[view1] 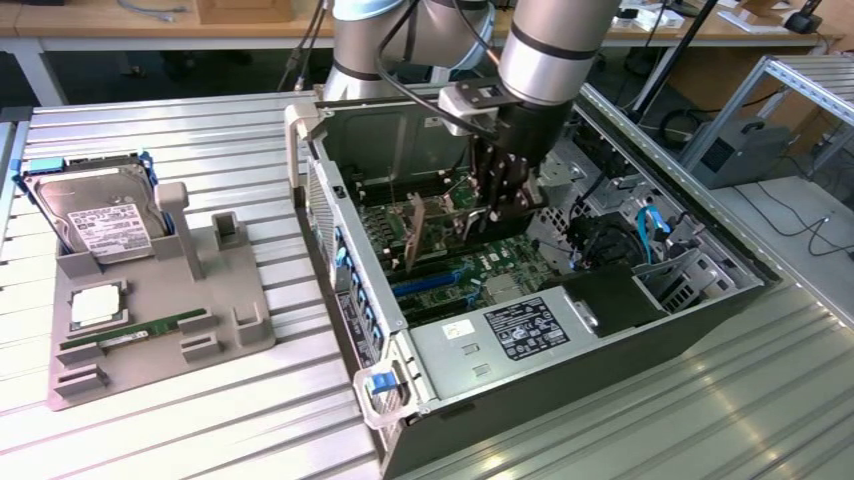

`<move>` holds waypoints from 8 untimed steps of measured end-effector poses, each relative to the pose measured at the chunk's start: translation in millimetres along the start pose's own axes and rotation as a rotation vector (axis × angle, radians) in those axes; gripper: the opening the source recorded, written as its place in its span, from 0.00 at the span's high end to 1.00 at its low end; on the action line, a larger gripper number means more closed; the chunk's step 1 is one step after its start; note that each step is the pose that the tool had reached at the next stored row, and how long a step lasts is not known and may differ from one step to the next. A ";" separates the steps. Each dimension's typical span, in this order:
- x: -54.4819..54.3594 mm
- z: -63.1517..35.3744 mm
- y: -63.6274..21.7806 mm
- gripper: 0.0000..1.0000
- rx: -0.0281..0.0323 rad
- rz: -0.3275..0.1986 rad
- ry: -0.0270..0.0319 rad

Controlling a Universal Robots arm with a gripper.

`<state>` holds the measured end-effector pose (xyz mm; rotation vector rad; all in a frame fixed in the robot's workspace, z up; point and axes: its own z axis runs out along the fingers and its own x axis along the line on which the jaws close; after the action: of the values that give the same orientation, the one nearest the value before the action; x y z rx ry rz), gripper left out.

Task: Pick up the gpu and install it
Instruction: 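Insert the gpu into the slot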

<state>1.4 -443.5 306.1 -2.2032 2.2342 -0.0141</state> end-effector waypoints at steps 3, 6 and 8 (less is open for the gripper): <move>0.7 0.6 0.6 0.73 0.0000 0.000 0.0000; 1.2 1.3 0.6 0.73 0.0000 0.000 0.0001; 1.5 1.6 0.6 0.73 0.0000 0.000 0.0001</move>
<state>0.8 -445.0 304.5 -2.2030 2.2344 -0.0142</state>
